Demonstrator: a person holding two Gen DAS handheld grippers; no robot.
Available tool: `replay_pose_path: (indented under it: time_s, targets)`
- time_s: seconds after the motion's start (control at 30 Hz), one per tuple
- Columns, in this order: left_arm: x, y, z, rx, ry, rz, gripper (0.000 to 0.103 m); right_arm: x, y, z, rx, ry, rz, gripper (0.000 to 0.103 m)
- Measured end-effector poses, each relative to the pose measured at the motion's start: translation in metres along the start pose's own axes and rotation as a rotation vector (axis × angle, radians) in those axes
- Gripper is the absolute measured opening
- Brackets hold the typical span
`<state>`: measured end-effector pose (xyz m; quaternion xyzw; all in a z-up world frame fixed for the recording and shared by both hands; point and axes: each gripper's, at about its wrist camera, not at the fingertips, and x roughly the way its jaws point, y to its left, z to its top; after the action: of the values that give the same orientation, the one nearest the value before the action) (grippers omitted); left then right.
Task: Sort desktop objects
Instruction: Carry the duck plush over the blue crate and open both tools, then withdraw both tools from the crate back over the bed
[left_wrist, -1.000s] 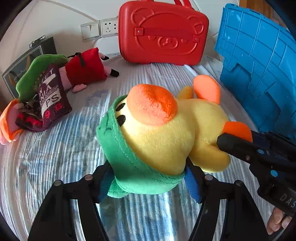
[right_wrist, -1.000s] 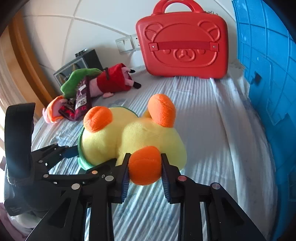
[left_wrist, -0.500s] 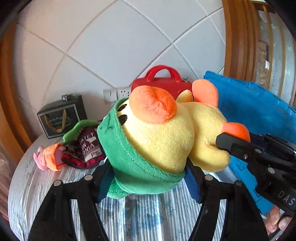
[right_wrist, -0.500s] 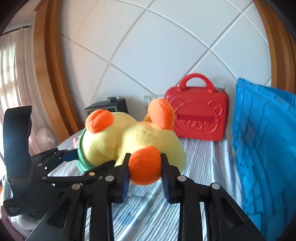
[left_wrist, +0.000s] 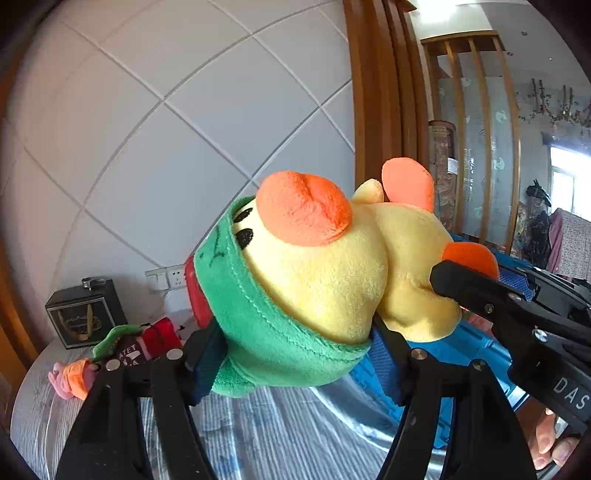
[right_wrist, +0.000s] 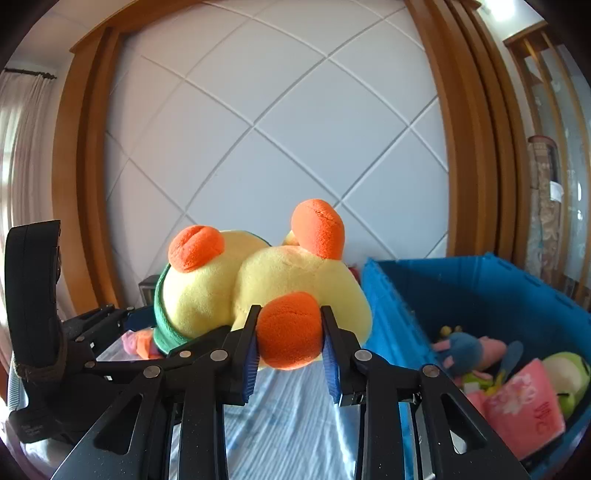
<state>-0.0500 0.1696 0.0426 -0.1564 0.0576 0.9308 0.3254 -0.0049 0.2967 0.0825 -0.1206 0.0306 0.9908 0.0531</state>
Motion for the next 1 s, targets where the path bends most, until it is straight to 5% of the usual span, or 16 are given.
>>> replay_pose_path:
  time_s: [0.43,0.67,0.8,0.83,0.9,0.97,1.0]
  targets:
    - [0.052,-0.203,0.048,0.026,-0.023,-0.074,0.071,-0.077,-0.191,0.024,-0.021,-0.061,-0.138,0.029]
    - [0.075,-0.275,0.048,0.053,0.056,-0.017,0.076,-0.093,-0.275,0.013,0.000,-0.028,-0.113,0.029]
    - [0.075,-0.294,0.044,0.084,0.071,0.078,0.082,-0.078,-0.310,-0.001,0.041,0.023,-0.135,0.031]
    - [0.075,-0.293,0.042,0.080,0.076,0.085,0.083,-0.078,-0.315,-0.005,0.054,0.026,-0.141,0.035]
    - [0.073,-0.292,0.039,0.063,0.086,0.105,0.089,-0.078,-0.326,-0.010,0.086,0.030,-0.144,0.076]
    - [0.069,-0.288,0.033,0.048,0.089,0.131,0.091,-0.081,-0.332,-0.013,0.103,0.019,-0.163,0.103]
    - [0.068,-0.285,0.030,0.038,0.090,0.140,0.092,-0.082,-0.334,-0.014,0.104,0.015,-0.168,0.103]
